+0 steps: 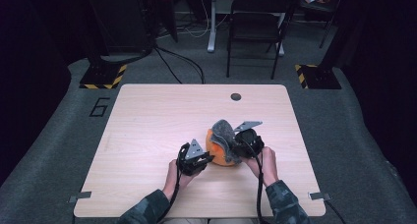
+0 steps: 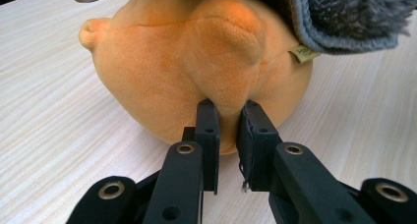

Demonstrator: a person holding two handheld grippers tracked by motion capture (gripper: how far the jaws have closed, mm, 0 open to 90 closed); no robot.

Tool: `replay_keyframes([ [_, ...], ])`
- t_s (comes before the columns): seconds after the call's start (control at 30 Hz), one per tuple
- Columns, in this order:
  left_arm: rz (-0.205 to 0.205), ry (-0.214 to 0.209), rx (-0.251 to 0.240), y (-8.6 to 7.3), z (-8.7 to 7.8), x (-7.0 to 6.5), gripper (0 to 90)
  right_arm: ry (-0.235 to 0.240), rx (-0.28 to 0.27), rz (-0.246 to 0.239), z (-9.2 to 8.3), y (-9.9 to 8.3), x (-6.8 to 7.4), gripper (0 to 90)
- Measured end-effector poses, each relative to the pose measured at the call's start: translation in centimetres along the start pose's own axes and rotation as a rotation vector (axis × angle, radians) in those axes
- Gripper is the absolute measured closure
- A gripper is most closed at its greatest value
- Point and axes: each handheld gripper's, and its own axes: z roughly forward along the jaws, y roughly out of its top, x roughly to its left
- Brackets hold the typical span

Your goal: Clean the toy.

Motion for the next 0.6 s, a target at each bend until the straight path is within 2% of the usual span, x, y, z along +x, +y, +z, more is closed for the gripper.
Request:
replay_keyframes([
  [0.37, -0.003, -0.001, 0.004, 0.0, 0.0, 0.1, 79.7, -0.027, 0.057, 0.076, 0.7, -1.4, -3.0, 74.0],
  [0.6, -0.003, -0.001, 0.002, -0.1, 0.0, 0.1, 79.7, -0.039, 0.121, 0.146, 1.9, -2.9, -5.0, 73.9],
])
